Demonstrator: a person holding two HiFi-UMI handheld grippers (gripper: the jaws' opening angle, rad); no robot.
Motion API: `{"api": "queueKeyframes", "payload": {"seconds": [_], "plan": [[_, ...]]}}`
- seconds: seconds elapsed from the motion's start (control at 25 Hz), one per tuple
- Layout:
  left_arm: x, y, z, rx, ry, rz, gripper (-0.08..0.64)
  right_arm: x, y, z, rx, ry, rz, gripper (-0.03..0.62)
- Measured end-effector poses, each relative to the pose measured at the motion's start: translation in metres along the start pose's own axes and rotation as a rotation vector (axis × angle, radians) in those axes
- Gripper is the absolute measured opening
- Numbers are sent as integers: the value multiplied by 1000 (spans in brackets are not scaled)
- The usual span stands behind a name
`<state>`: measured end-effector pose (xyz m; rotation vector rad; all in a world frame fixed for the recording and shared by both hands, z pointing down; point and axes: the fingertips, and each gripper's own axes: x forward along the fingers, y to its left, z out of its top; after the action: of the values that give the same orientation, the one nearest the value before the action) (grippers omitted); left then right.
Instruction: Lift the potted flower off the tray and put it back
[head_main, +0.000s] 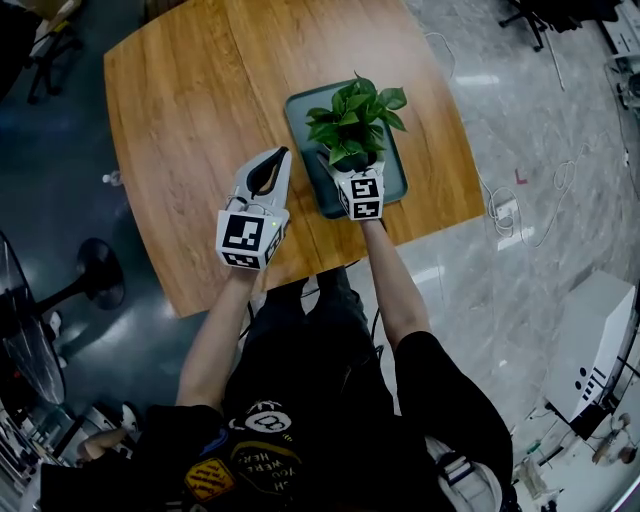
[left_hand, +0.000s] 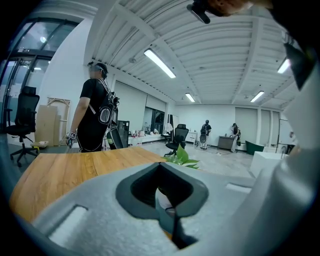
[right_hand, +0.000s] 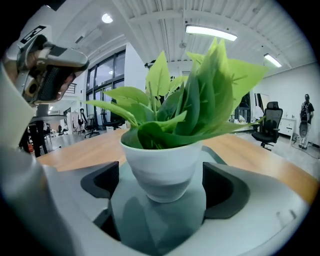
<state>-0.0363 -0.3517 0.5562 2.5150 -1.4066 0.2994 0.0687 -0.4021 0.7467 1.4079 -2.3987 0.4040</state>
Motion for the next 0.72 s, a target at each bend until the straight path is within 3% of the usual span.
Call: {"api": "queueKeyframes", "payload": {"seconds": [0.16,0.32,0.44,0.56,0.64,0.72], "plan": [[-1,-8,1,-5,-1,-11,0,-33,0,1,25,-1,-30,505],[-16,-19,6,-9,2,-32,0,-89,9,10,85,-18,-57,417],[-34,-27,13,-13,3,-43,0,-136,22,33,104,-50,-67,234],[-56,-35,26,-17,-14,-45,0,-181,34,76,129,-112,-77,89],[-71,-42,41,-8,-32,-49,0,-206,42,112,143,-161,-85,20],[-85,-50,56,17,-53,-50,0,-228,51,147,159,-197,-85,5]]}}
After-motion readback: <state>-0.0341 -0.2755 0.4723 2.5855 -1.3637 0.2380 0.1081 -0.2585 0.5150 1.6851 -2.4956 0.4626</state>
